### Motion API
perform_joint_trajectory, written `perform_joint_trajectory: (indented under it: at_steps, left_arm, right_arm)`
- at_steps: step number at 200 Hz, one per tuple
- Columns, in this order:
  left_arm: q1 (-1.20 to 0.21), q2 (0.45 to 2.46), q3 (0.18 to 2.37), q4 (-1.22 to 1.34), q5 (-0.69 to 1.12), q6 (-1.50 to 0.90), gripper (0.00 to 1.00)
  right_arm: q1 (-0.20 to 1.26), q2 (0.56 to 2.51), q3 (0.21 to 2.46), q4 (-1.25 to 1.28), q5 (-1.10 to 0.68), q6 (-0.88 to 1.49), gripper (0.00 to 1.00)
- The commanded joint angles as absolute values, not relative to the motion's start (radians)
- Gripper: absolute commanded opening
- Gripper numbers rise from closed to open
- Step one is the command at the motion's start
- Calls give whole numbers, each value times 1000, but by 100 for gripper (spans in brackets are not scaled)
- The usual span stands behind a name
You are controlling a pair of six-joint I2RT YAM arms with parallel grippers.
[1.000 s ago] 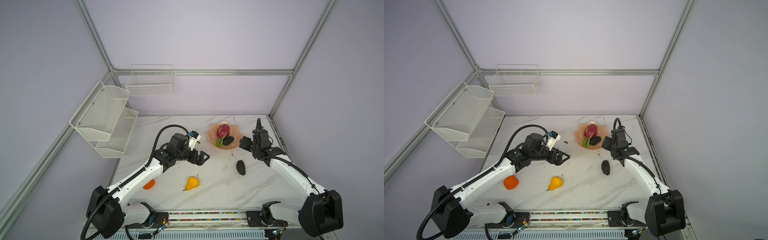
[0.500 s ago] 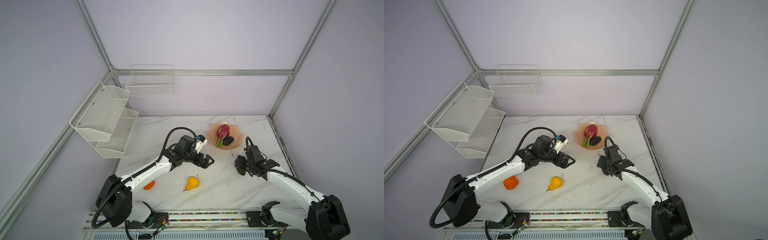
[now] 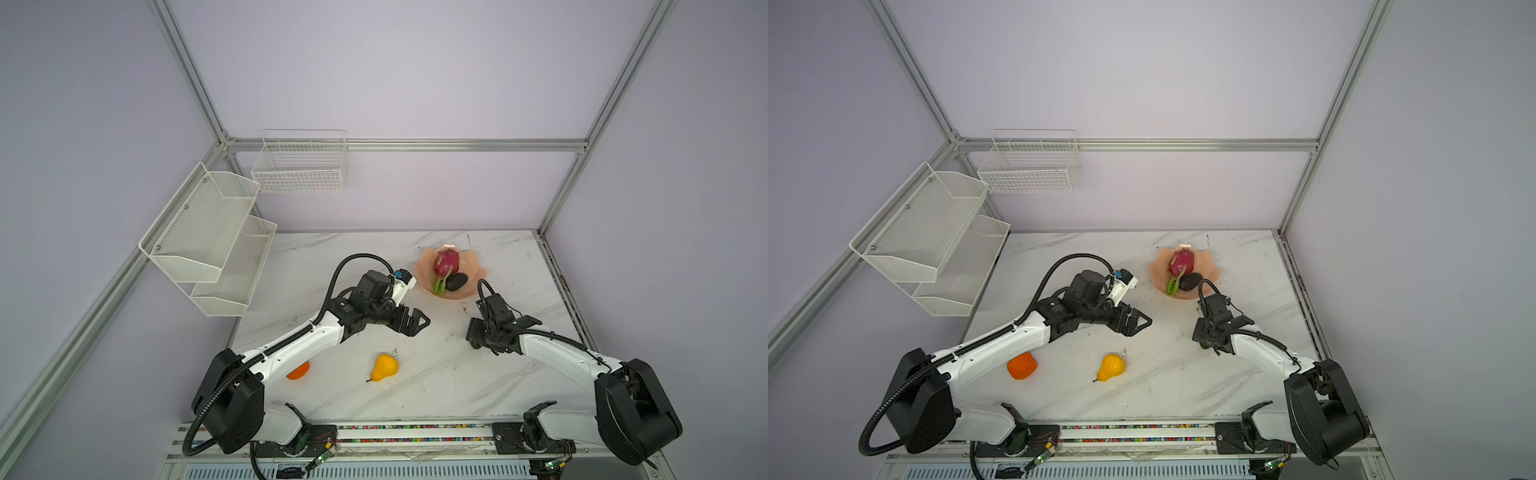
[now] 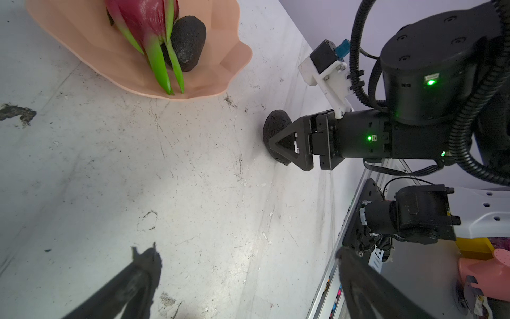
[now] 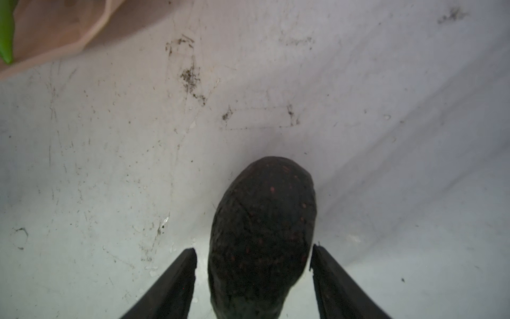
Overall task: Arrange fruit in a fruit bowl
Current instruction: Pick up the fruit from the middle-right of the table, then place the fruit in the fruit bowl.
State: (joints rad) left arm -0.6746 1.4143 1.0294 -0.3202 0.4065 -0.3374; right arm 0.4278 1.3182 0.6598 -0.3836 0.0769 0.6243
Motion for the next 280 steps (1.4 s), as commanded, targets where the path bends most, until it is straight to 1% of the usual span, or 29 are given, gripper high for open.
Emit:
perform_joint_trajectory:
  at_steps: [1, 9, 22, 29, 45, 69, 107, 131, 160, 186, 238, 257, 268, 280]
  left_arm:
    - [-676, 1442, 1141, -287, 413, -328, 100]
    - [-676, 1442, 1143, -286, 413, -327, 100]
    - [-676, 1442, 1146, -291, 414, -322, 100]
    - [-676, 1439, 1151, -297, 417, -321, 100]
    - [-675, 1425, 1166, -306, 407, -321, 100]
    - [-667, 1423, 1200, -320, 359, -315, 100]
    - [-648, 1453, 1246, -321, 292, -299, 100]
    - [-629, 1479, 1267, -320, 267, -326, 100]
    - [-620, 1486, 1263, -318, 247, -337, 100]
    - [-618, 1473, 1241, -301, 260, -337, 100]
    - [-617, 1459, 1213, -315, 268, -324, 100]
    - [-616, 1457, 1207, -329, 268, -322, 100]
    - [-616, 1455, 1201, -336, 270, -321, 100]
    - [-614, 1450, 1194, -347, 272, -319, 100]
  right_arm:
    - [434, 1361, 685, -333, 101, 639, 64]
    - [434, 1381, 694, -323, 96, 637, 57]
    - [434, 1414, 718, -324, 98, 628, 39]
    - [434, 1416, 733, -325, 97, 622, 36]
    - [434, 1410, 811, -355, 102, 620, 36]
    - [428, 1451, 1019, -441, 146, 530, 36]
    - [332, 1666, 1279, -394, 137, 359, 35]
    - [272, 1811, 1414, -353, 102, 310, 35]
    - [238, 1945, 1514, -307, 74, 271, 35]
    - [222, 2007, 1532, -251, 68, 262, 35]
    - [217, 2047, 1526, -229, 51, 267, 37]
    - [218, 2041, 1521, -228, 43, 268, 46]
    - [217, 2032, 1518, -226, 43, 269, 53]
    - [217, 2022, 1518, -229, 45, 273, 55]
